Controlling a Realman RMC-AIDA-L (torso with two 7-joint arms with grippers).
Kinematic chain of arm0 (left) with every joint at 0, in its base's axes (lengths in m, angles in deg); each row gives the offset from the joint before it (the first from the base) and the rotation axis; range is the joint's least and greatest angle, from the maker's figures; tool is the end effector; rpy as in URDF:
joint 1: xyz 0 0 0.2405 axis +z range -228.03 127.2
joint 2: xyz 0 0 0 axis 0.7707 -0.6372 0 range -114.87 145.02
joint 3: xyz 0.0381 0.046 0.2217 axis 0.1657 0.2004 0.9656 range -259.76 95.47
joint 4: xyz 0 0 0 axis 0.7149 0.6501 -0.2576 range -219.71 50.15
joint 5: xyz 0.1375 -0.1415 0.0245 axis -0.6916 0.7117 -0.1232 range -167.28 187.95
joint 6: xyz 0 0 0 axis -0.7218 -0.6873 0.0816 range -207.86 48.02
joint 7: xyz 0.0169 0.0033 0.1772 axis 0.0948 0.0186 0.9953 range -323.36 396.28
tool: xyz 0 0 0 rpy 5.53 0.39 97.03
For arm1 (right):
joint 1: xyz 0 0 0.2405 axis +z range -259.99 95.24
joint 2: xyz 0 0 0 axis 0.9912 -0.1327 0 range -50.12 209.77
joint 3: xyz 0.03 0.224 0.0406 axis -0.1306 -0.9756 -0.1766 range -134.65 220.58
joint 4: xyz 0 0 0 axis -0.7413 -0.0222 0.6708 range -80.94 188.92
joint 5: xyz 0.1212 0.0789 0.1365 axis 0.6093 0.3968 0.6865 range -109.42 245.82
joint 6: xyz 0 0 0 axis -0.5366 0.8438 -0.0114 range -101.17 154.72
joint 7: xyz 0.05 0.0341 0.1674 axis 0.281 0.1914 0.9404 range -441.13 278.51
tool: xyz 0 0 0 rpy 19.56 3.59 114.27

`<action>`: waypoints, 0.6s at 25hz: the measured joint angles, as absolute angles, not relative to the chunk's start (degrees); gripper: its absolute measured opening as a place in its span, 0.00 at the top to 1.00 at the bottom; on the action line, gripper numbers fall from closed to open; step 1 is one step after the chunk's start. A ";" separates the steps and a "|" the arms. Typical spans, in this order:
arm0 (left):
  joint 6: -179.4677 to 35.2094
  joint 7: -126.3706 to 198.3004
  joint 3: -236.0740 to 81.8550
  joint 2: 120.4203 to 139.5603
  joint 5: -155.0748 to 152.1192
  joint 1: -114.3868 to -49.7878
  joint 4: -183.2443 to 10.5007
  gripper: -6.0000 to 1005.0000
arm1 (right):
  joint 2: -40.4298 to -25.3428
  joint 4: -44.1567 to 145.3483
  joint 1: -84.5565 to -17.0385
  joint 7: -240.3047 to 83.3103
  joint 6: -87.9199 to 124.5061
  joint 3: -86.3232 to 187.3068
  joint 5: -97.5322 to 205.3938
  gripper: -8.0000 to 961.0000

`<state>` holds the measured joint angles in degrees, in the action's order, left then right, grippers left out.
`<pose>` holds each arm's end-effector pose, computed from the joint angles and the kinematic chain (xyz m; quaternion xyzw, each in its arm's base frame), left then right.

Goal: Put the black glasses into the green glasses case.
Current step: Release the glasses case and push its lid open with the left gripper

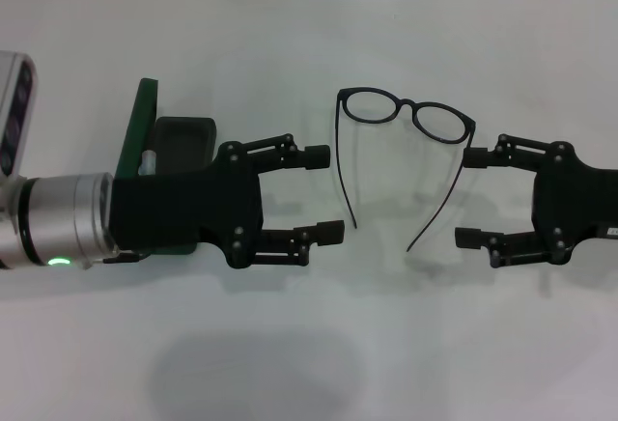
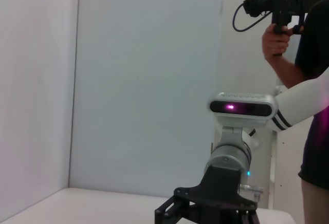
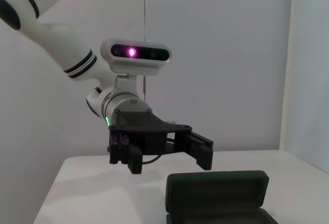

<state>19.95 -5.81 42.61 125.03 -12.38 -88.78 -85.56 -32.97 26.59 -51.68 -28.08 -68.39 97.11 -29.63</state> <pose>-0.1920 0.2747 -0.0347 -0.9250 -0.0520 -0.3731 0.0499 0.2059 0.3009 -0.0130 -0.9534 0.0052 0.2837 0.1028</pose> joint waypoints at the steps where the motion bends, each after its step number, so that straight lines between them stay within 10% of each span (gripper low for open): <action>1: 20.08 -5.70 42.66 125.03 -12.39 -88.77 -85.52 0.19 | -33.11 26.58 -51.75 -28.31 -68.39 97.11 -29.64 0.08; 15: 19.21 -12.57 38.51 124.34 -6.41 -89.00 -85.40 0.19 | -32.74 26.39 -51.74 -29.63 -68.04 97.10 -29.63 0.08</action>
<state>19.21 -12.57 38.51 124.34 -6.41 -89.00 -85.40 -32.74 26.39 -51.74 -29.63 -68.04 97.10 -29.63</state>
